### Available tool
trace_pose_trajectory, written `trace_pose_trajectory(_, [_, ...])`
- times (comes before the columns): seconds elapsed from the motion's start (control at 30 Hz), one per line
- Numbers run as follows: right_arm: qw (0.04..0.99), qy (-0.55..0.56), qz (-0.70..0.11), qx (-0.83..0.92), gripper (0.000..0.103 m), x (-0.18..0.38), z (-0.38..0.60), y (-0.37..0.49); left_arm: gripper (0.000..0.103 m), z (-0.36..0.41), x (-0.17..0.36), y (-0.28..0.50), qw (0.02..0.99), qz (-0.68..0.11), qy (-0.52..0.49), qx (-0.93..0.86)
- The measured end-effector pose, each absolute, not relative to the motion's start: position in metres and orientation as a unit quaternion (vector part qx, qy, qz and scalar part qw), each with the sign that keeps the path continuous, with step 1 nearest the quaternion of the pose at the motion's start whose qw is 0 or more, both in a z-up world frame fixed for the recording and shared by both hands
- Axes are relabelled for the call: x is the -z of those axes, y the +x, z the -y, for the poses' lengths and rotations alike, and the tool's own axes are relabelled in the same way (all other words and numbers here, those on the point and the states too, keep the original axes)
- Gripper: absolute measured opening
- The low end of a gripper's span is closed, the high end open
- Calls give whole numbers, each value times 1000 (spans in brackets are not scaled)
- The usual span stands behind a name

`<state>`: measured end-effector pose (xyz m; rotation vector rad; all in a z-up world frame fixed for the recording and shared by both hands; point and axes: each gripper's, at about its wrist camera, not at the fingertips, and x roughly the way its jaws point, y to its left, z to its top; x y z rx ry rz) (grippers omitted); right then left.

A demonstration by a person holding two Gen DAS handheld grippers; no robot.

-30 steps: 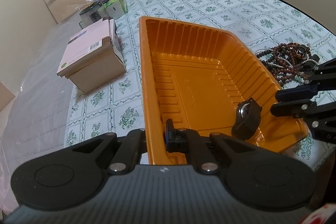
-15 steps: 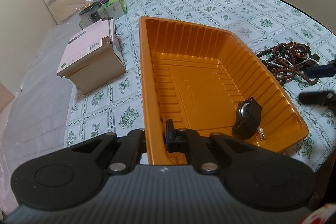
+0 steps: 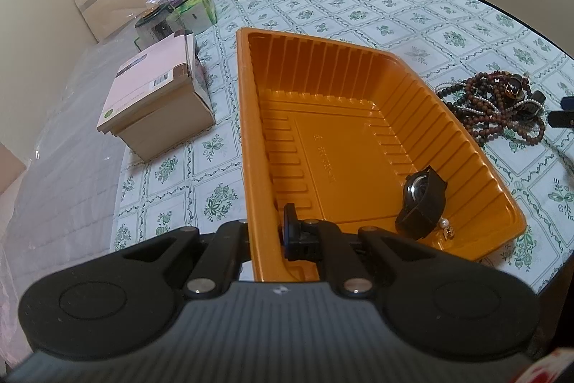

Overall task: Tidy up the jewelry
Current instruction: 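Reach the right gripper into the pile and grasp a silver-faced watch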

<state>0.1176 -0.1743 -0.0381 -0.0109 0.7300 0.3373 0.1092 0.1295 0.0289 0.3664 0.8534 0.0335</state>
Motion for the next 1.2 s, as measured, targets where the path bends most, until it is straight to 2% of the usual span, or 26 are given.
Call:
trace_pose_trajectory(0.1, [916,-24,-360,-173,30,42,166,122,4,-129,-29,110,893,-412,179,-16])
trace_pose_trajectory(0.17, [914,-33,-363,-177,27,45,160,127,4,-129,-30,110,893,-412,179,-15])
trace_pose_trajectory(0.67, [920,-30,-351,-172,27,37,165,134,5,-130,-29,109,893,-413,178,-15])
trace_pose_trajectory(0.73, [920,-24,-352,-168,29,36,167,136,5,-130,-29,109,893,-413,178,-15])
trace_pose_trajectory(0.8, [922,-23,-351,-164,42,36,169,138,5,-130,-29,109,893,-413,178,-15])
trace_pose_trajectory(0.83, [923,-22,-349,-162,44,36,170,138,5,-130,-29,109,893,-413,178,-14])
trace_pose_trajectory(1.13, [927,-12,-338,-162,45,28,175,148,5,-131,-28,110,893,-413,179,-13])
trace_pose_trajectory(1.17, [926,-14,-337,-168,49,27,172,149,5,-131,-28,110,893,-413,179,-13])
trace_pose_trajectory(1.2, [925,-18,-337,-175,63,27,169,152,5,-131,-28,110,893,-413,179,-13])
